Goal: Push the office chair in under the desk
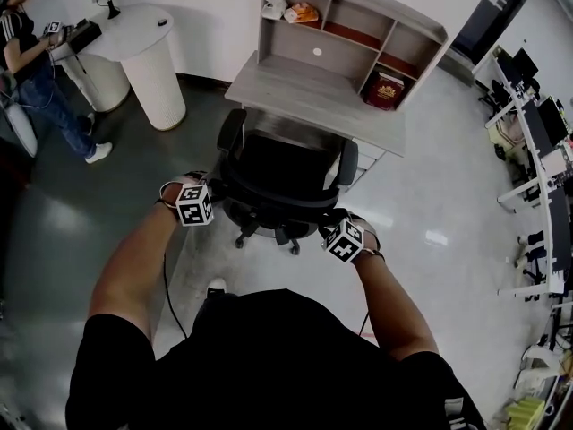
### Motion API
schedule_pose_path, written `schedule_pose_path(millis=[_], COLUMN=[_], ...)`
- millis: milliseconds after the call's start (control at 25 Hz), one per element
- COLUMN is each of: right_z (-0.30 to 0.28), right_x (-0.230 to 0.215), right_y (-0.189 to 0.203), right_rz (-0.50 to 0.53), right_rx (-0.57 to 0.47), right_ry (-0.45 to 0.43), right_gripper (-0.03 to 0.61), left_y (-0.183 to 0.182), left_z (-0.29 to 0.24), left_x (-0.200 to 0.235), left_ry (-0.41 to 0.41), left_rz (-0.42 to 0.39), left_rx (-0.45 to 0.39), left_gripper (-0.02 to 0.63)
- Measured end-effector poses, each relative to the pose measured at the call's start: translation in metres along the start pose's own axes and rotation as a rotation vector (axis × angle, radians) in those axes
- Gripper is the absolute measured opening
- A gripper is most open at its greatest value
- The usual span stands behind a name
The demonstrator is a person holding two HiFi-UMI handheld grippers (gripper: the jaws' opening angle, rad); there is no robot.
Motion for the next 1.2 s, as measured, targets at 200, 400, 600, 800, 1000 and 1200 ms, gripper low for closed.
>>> schedule_pose_path(millis=[200,400,600,800,1000,1200], right_z=[-0.006,-0.006,-0.008,-0.010,-0.016,-0.015], right_x=[-0.005,-0.006,-0.003,-0.003,-0.011,-0.014], right_y=[-0.002,-0.012,-0.016,-0.016,-0.010,-0.012], right_rz=[-0.021,-0.042,-0.044,-0.037,-0.048,-0.052], right_rx=[0.014,0.026,0.037,0.022,0.033,0.035], right_ry=[0.013,0.017,0.020,0.047,0.059,0.054], right_gripper=[0.183,0.183,0.183,0.186,0.192,0.192], left_y=[0.003,0.011,0.016,0.016,0.013,0.012], left_z=[-0.004,0.002,0.001,0.001,-0.004,-0.003], left_x=[0.011,0.022,0.026,0.027,0.031,0.031], left_ry=[0.008,0.021,0.016,0.014,-0.011,-0.023], left_rz=[-0.019,-0.047,-0.068,-0.082,-0.090,-0.082], left_rx=[-0.010,-0.018,-0.023,-0.032,-0.040,-0.037], left_gripper=[0.193,0.193,0.192,0.192,0.190,0.190])
Point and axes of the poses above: the fingertips, and each gripper's own axes: z backward along the fingers, x to its left, y out of its underside, the point moved 10 cm from there along z, backward along the fingers, and after that the axes turned 15 degrees about y, right-handed, at the moved point
